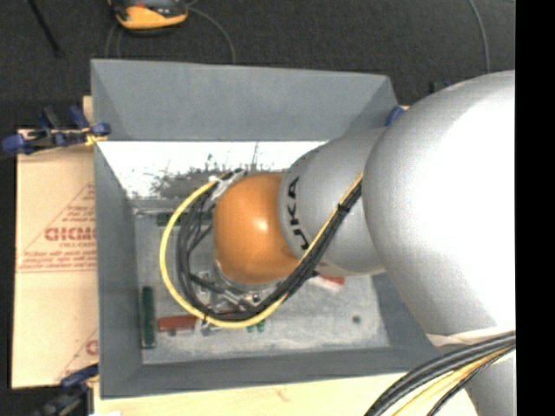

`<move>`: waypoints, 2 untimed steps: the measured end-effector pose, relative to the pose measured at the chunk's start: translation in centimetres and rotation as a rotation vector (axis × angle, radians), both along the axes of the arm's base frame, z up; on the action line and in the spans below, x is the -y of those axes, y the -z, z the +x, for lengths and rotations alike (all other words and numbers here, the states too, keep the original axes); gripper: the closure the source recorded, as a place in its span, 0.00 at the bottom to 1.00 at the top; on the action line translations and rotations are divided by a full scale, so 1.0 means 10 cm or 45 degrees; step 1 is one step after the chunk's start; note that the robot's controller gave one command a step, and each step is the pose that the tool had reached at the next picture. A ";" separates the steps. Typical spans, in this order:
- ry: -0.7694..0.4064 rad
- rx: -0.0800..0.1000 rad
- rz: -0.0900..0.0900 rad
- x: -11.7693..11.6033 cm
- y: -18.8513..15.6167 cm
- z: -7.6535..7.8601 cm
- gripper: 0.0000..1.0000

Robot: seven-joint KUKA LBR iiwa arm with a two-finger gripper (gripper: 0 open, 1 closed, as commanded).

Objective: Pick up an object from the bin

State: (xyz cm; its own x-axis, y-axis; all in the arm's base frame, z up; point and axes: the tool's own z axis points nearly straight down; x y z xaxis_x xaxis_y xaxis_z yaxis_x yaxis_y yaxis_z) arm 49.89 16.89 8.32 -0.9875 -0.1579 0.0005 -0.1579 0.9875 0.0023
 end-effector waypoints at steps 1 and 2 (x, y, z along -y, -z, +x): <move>-0.306 0.039 0.006 -0.02 0.01 -0.05 1.00; -0.305 0.039 0.006 -0.02 0.01 -0.05 1.00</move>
Offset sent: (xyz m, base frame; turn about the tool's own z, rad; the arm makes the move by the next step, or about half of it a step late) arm 0.0000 0.0000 0.0000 0.0000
